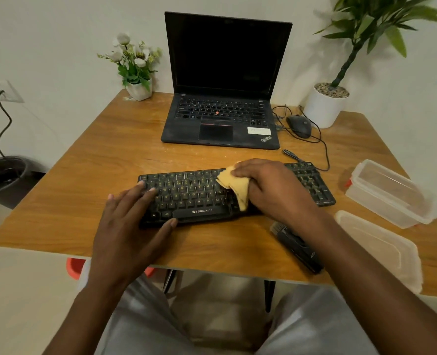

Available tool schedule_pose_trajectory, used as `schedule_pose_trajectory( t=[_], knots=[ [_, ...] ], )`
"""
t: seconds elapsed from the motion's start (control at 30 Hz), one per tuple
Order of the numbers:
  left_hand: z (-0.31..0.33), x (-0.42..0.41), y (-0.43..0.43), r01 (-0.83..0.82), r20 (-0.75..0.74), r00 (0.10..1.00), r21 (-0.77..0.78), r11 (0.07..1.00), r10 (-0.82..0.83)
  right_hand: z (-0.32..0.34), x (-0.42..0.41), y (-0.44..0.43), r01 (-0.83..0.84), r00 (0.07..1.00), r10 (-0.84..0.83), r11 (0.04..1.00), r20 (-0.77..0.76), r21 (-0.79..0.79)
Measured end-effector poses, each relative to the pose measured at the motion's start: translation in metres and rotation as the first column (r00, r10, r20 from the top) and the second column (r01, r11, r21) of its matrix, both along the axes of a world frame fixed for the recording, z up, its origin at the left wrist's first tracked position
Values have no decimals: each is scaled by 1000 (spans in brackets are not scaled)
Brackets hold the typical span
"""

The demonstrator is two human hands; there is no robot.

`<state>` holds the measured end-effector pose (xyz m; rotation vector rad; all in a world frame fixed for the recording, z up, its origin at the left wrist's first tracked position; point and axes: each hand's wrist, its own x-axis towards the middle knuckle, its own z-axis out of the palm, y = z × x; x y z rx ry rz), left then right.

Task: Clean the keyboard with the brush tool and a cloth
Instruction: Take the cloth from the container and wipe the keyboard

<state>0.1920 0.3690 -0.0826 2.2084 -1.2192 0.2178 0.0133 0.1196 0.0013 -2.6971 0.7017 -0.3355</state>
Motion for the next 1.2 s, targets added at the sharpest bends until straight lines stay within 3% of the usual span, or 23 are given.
schedule_pose_trajectory(
  t=[0.1, 0.27, 0.8, 0.9, 1.0, 1.1, 1.2],
  knots=[
    [3, -9, -22, 72, -2, 997, 37, 997, -72, -10, 25, 16, -87, 996, 86, 996, -14, -21],
    [3, -12, -46, 87, -54, 995, 124, 988, -81, -23, 32, 28, -191, 967, 169, 976, -192, -103],
    [3, -17, -45, 43, -27, 999, 129, 991, -40, -2, -38, -60, 63, 952, -129, 970, -278, -233],
    [2, -18, -45, 44, -29, 999, 123, 991, -41, 8, -26, -64, 178, 962, -218, 957, -165, -227],
    [1, -17, -45, 48, -25, 999, 126, 991, -45, 6, -3, -53, 160, 979, -178, 972, -99, -172],
    [1, -15, -45, 48, -14, 999, 155, 987, -47, -8, 11, -40, 56, 980, -77, 992, -184, -115],
    [2, -15, -47, 45, -11, 999, 159, 986, -43, -12, 6, -46, 62, 967, -101, 984, -236, -169]
  ],
)
